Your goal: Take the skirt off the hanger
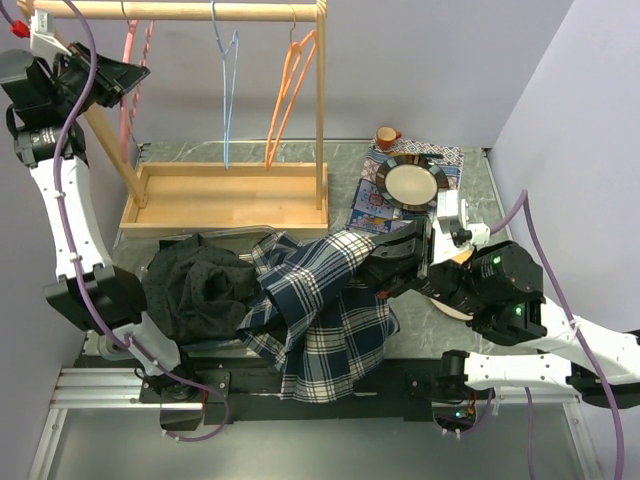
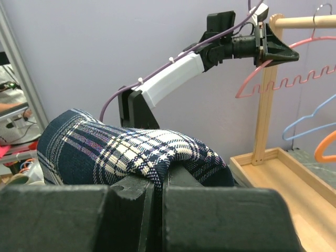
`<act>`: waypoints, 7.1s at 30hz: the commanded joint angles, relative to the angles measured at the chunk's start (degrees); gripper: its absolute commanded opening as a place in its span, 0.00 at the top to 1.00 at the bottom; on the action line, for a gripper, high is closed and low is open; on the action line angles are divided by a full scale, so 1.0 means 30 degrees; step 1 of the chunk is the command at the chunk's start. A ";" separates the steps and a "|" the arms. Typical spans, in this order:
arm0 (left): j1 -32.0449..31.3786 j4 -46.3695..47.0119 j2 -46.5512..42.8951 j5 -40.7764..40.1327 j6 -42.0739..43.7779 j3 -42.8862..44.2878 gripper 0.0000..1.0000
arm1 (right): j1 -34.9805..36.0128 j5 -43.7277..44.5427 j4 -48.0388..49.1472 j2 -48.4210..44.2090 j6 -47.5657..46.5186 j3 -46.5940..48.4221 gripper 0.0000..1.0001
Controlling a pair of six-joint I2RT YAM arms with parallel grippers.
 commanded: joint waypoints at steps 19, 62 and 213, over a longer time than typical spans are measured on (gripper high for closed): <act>0.0151 -0.4125 -0.7814 -1.1254 0.5374 -0.5408 0.03 | 0.0097 0.4340 0.0163 0.2303 -0.0353 0.3797 1.00; 0.0151 -0.7902 -1.4092 -1.7976 0.5318 -0.7966 0.03 | -0.3360 0.0945 0.7432 2.0931 0.8962 0.3944 1.00; -0.9311 -1.4007 -1.5963 -2.7759 -0.4040 -1.7315 0.03 | -0.5323 0.7684 -0.8886 -0.1677 1.2333 -0.4647 0.00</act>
